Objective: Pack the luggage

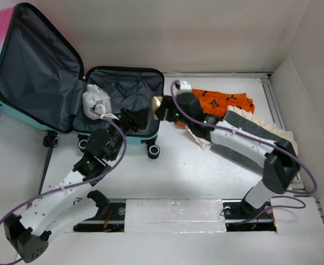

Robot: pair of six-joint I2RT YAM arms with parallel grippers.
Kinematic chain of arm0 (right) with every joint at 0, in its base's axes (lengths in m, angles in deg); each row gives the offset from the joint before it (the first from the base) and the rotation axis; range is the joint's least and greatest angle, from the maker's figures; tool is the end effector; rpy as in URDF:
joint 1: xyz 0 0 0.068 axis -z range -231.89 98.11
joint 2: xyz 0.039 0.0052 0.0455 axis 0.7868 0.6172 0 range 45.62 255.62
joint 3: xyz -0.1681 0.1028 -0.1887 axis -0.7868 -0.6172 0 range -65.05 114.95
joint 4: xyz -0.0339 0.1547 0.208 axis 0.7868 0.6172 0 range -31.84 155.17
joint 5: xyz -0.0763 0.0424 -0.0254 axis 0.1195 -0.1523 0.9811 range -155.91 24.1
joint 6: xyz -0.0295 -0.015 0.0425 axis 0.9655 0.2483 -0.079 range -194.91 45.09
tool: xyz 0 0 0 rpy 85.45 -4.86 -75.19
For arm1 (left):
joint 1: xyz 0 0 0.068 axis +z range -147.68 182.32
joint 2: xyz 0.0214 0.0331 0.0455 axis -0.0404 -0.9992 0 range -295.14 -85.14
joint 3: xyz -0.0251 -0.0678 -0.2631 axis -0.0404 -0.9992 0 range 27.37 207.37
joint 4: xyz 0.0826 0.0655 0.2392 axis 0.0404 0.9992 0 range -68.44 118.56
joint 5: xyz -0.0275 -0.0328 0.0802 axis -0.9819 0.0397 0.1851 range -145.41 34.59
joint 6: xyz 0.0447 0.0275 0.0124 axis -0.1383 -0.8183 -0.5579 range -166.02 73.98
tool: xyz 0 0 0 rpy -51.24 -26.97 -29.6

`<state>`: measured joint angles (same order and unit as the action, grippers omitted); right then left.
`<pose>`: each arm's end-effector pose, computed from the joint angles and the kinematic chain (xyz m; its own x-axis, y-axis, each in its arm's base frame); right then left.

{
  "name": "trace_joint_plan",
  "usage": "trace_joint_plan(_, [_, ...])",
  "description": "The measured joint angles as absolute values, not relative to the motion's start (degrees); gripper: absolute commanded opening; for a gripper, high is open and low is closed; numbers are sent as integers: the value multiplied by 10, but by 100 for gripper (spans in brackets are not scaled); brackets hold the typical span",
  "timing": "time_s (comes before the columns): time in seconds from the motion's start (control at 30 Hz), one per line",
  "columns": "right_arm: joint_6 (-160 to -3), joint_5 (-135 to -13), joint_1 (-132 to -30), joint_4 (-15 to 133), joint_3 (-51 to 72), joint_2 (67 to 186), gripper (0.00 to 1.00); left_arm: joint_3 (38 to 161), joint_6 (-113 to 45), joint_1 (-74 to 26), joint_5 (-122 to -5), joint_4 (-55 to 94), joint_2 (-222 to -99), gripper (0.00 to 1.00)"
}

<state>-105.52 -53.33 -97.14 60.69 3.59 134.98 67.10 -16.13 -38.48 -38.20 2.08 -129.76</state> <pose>0.2641 0.2554 0.3041 -0.5203 0.1810 -0.8346 -0.3340 0.8563 0.3939 0.1475 -0.1134 0.3651 -0.0377 -0.5962 -0.8019 0.4483 0.7071 -0.5468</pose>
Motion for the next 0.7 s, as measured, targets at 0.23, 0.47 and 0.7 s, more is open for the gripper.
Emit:
trace_joint_plan(0.23, [-1027,-657,-995,593,253,1473,100,663,-146,-385,-326,46,-1239,82])
trace_joint_plan(0.47, [-1021,-648,-887,602,44,1338,85,670,-153,-404,-369,23,-1359,75])
trace_joint_plan(0.7, [-1026,-565,-768,627,-119,1176,73,729,-172,-537,-357,-3,-1639,75])
